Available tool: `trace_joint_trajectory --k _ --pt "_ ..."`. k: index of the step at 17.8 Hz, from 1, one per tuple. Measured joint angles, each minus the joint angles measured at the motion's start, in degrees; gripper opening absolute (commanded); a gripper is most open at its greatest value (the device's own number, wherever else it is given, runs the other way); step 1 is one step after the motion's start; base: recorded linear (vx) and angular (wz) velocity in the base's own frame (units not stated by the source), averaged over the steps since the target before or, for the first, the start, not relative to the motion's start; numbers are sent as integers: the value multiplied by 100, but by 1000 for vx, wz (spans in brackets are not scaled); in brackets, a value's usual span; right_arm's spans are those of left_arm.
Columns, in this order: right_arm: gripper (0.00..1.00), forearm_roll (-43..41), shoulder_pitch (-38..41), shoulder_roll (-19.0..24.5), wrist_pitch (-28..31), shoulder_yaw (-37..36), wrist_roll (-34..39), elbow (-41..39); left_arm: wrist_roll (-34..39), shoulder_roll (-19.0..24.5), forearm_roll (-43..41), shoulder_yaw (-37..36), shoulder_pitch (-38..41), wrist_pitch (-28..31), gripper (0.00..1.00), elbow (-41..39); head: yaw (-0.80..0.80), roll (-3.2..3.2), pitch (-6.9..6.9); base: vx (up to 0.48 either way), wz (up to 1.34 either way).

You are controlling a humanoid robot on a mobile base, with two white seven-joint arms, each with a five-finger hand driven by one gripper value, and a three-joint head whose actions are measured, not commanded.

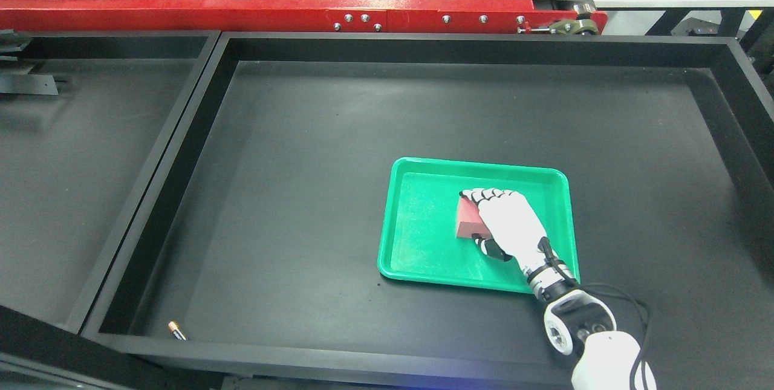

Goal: Pick pink block from left shelf to tray
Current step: 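Close the right hand fingers around the pink block, then lift the pink block out of the green tray with the right hand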

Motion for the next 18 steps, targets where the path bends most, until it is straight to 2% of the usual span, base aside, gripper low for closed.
trace_joint_trajectory --k 8,18 --pt "2 -43 65 0 -74 -112 -1095 -57 0 0 0 0 0 0 100 0 0 0 0 0 0" --pt "2 -600 605 0 -97 -364 -2678 -729 0 0 0 0 -1 0 100 0 0 0 0 -14 12"
